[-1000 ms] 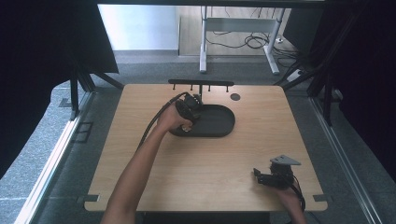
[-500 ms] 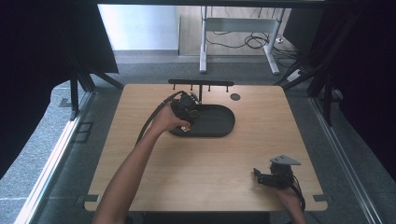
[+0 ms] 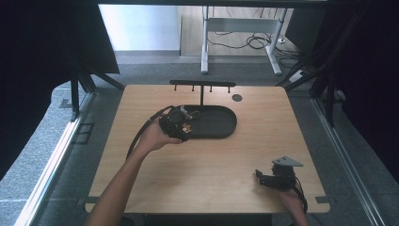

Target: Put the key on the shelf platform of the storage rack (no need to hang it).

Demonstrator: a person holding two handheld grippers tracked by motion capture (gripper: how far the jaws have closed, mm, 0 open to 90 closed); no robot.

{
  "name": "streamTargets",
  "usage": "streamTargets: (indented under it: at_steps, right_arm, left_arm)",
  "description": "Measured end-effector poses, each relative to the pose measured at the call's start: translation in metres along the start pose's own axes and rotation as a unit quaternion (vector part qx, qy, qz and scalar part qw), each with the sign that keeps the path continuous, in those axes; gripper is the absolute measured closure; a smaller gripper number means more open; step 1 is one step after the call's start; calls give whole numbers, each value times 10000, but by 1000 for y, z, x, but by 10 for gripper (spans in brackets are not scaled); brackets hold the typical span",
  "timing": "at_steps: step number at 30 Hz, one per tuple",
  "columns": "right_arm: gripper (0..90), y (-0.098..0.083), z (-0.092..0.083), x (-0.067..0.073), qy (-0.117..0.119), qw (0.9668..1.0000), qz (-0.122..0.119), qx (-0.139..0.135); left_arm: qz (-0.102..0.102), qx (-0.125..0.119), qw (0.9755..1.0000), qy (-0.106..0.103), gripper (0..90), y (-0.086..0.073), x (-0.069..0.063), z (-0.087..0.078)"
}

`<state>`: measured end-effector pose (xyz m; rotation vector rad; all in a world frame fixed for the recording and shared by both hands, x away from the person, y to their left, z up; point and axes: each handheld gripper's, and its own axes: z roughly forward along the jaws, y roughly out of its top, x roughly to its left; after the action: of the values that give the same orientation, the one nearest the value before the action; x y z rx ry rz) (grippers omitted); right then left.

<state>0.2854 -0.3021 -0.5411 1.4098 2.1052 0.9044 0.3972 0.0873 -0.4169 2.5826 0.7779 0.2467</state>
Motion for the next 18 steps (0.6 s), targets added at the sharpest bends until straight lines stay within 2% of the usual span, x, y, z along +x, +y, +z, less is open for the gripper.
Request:
streamTargets:
  at_steps: [5,8,16,18]
  right_arm:
    - [151,0,0,0,1,10000,0,0]
    - [151,0,0,0,0,10000,2,1]
    - [151,0,0,0,-4,10000,15,3]
    - [153,0,0,0,-4,10000,22,1]
  left_arm:
    - [-113,-120,9998,-84,492,-23,-8,-1]
    - [-142,-82,9999,-51,492,-37,-14,3]
    - [-299,-160,9993,-146,483,-74,-29,11]
    - [-274,-137,9994,-152,483,-82,-33,12]
